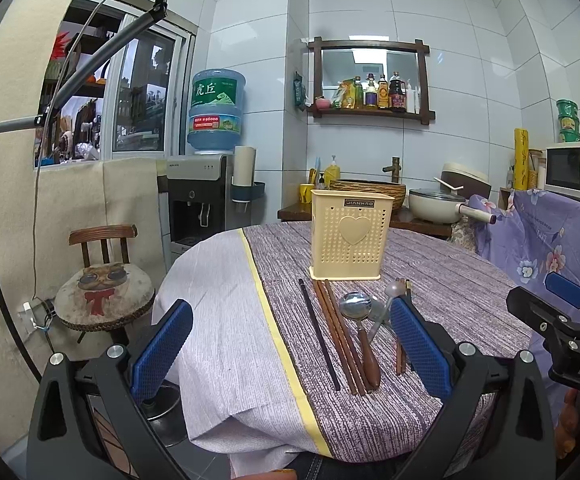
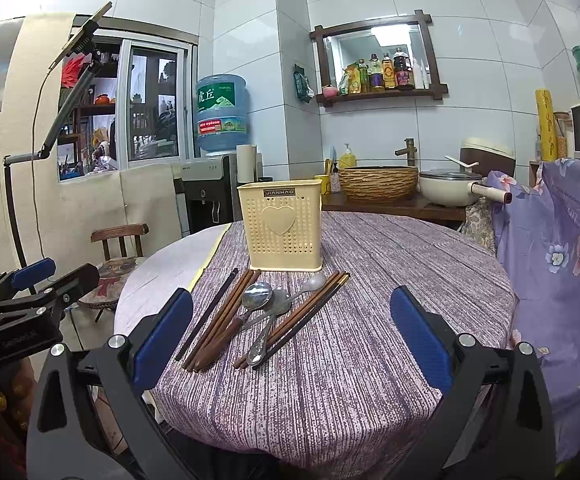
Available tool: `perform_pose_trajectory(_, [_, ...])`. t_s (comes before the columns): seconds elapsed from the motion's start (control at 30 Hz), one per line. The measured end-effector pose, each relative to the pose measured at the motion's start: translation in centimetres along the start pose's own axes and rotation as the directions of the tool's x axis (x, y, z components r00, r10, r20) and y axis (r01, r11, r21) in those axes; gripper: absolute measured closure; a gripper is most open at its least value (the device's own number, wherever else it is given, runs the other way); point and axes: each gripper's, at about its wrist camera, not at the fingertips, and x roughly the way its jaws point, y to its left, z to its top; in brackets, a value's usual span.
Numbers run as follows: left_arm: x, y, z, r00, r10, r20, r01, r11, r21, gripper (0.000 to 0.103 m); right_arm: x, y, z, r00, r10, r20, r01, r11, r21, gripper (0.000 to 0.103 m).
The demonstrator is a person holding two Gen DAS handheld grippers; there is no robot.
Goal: Organize utensils
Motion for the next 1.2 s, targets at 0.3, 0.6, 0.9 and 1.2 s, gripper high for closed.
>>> perform_pose_trajectory(0.3, [0.8,0.1,-0.7,1.000,0.000,-0.002,0.000,1.000,0.001,0.005,0.5,0.1,0.2,1.000,0.001,-0.005,-0.001,1.000,0.002,0.005])
perform_pose_trajectory(0.6, [1.0,0.6,-1.3,1.000,0.001,-0.009,-0.001,1.000,0.002,0.005,0.6,0.2,0.2,1.000,0.002,-0.009,-0.002,1.000,0.002,0.005])
perform_pose_trajectory(0.9, [0.9,0.6,-1.0,1.000,0.000,-0.011,0.000,1.000,0.000,0.005,0.8,0.2,-0.1,1.000,0.001,-0.017,-0.001,1.000,0.006,0.005])
perform_pose_trajectory(1.2, [1.0,0.7,-1.1,1.000,0.000,-0.013,0.000,1.000,-0.001,0.005,0.8,0.1,-0.1,1.000,0.002,-0.021,-0.002,1.000,0.010,0.005])
